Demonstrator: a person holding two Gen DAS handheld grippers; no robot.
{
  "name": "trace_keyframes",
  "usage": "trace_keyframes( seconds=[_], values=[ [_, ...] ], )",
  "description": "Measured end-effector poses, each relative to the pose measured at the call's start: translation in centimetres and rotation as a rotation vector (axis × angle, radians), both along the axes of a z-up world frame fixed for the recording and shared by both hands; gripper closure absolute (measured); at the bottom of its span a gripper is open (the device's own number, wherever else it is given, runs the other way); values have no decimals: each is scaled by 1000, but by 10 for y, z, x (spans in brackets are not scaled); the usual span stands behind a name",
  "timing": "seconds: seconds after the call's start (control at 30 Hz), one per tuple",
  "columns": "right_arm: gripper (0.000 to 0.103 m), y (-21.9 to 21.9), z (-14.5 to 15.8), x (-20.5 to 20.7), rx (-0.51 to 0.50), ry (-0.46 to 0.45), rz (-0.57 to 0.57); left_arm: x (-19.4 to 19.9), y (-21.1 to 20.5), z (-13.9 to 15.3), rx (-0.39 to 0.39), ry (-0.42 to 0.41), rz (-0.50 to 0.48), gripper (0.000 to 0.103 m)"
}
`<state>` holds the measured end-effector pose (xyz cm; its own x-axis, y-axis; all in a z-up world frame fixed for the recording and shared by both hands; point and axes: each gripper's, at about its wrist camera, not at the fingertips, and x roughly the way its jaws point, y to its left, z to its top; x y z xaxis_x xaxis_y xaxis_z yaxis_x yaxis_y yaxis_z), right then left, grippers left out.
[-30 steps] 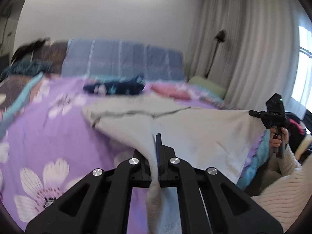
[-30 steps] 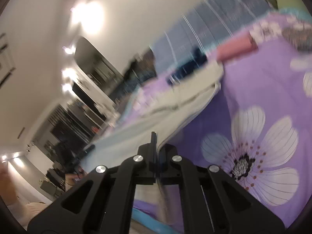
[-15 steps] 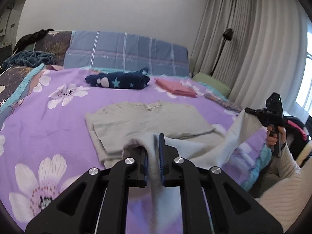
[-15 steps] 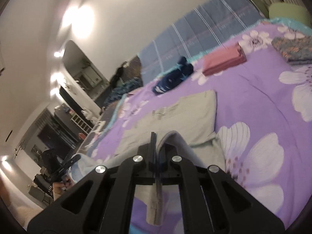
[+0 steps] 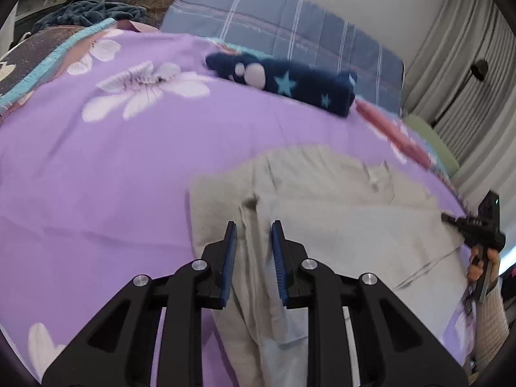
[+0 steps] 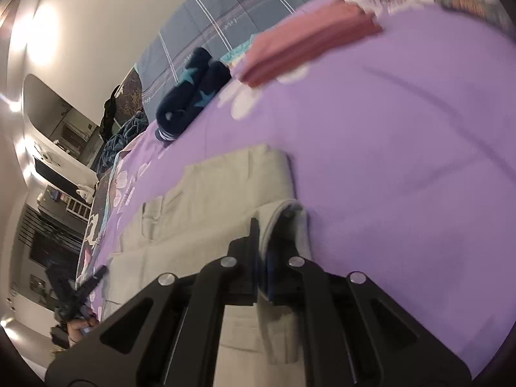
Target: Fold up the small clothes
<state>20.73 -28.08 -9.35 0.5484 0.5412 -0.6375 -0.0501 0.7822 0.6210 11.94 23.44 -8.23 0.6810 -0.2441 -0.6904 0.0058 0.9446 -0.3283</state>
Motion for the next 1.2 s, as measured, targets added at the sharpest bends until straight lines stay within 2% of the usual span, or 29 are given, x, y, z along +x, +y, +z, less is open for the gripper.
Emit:
trace_keyframes(
  seconds=[0.03,0.1,0.13,0.17,0.2,0.33,0.37,0.43,0.47,0.5,0.6,0.67,0.73,0.83,0.9,0.93,1.0,1.03,1.07,1.1,1.13,1.17,1.2],
  values=[
    [98,-2,0,-1,11,0,12,-3,0,1,3,-8,-8,79],
    [95,-5,5,-6,9,-3,32,-11,4,8,-10,-9,-6,63],
    [93,-6,8,-11,0,-10,42,-17,6,13,-10,-21,3,59],
    [85,-6,12,-16,-14,-24,58,-21,5,17,-5,-31,-4,56],
    [81,-6,16,-22,-25,-34,69,-27,2,20,9,-36,-25,56],
    [83,-2,22,-39,-80,-53,105,-29,-15,14,78,-6,-85,56],
    [92,-1,22,-40,-94,-52,106,-29,-21,12,100,1,-100,57],
    [97,-3,25,-43,-114,-64,94,-26,-32,9,161,11,-121,76],
    [98,-5,27,-44,-115,-71,88,-24,-35,9,180,17,-124,94],
    [99,-6,31,-44,-103,-79,79,-23,-37,10,182,22,-125,97],
    [99,-7,46,-45,-64,-109,75,-25,-39,25,171,8,-110,98],
    [100,-7,59,-43,-38,-130,78,-27,-36,42,134,-20,-111,98],
    [100,-7,76,-30,-12,-145,74,-22,-30,63,93,-56,-107,98],
    [100,-1,89,14,-12,-125,33,4,-24,85,86,-104,-70,98],
    [100,5,86,45,-77,-97,-8,35,-13,84,68,-94,-16,97],
    [100,7,76,63,-95,-61,-23,54,-8,74,86,-64,15,97],
    [89,4,54,85,-102,30,-65,74,-2,54,103,-18,66,97],
    [83,0,44,88,-102,61,-90,80,2,42,73,14,64,94],
    [77,-3,38,88,-99,73,-99,81,5,35,48,29,65,83],
    [74,-7,32,85,-95,68,-87,79,7,32,42,28,72,62],
    [72,-10,29,81,-103,58,-73,73,10,29,53,7,91,53],
    [69,-14,28,76,-122,45,-65,70,12,28,63,-5,96,46],
    [67,-18,28,72,-130,37,-61,67,15,27,70,-10,90,46]
  ],
)
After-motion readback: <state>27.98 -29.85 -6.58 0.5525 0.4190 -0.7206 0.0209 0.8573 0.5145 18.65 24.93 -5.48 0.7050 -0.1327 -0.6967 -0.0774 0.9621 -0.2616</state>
